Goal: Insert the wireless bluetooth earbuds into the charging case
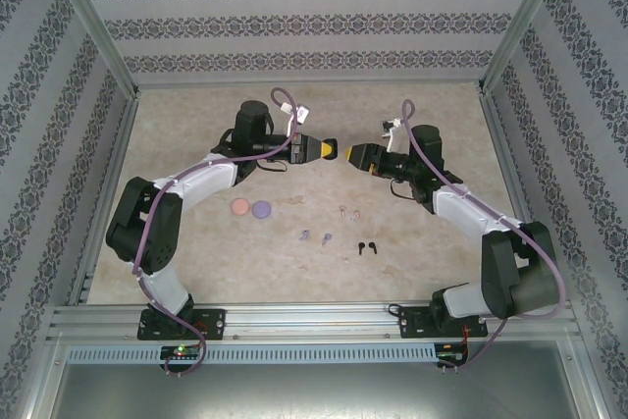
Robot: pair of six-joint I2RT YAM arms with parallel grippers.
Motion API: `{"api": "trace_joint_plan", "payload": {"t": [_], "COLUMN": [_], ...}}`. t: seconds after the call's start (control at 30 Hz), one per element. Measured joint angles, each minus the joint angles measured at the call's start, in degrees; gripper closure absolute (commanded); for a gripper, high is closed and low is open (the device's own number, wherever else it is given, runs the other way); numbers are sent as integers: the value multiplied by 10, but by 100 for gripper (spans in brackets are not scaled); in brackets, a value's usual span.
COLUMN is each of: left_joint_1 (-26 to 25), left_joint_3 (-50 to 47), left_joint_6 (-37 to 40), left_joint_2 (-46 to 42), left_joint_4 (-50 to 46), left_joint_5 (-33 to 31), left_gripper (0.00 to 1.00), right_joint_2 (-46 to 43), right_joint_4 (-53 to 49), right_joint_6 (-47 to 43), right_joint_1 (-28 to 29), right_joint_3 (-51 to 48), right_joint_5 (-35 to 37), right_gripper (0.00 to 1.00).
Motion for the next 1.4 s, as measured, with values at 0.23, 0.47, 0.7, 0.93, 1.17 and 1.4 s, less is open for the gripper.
{"api": "trace_joint_plan", "payload": {"t": [0.23,0.47,0.7,0.93,1.17,1.4], "left_joint_1": [0,0,0,0,0,0], "left_joint_3": [4,4,4,4,4,4], "left_joint_6": [-7,-15,-18,-18,-18,-19], "left_joint_2": [1,7,9,13,15,17], "left_joint_4": [10,11,12,15,24,26], "left_joint_5": [7,7,7,7,0,-9], "left_gripper": [100,100,100,100,100,100], "right_joint_2": [21,39,56,71,79,85], "right_joint_4": [0,0,0,0,-1,-5], "right_joint_6": [-3,-7,-9,-10,-11,-11], "right_joint_1": [15,17,22,30,30,32], "right_joint_3": [27,36,42,53,67,78], "right_joint_5": [-12,-14,-17,-19,-26,-31], "right_gripper": [48,52,55,58,74,97]}}
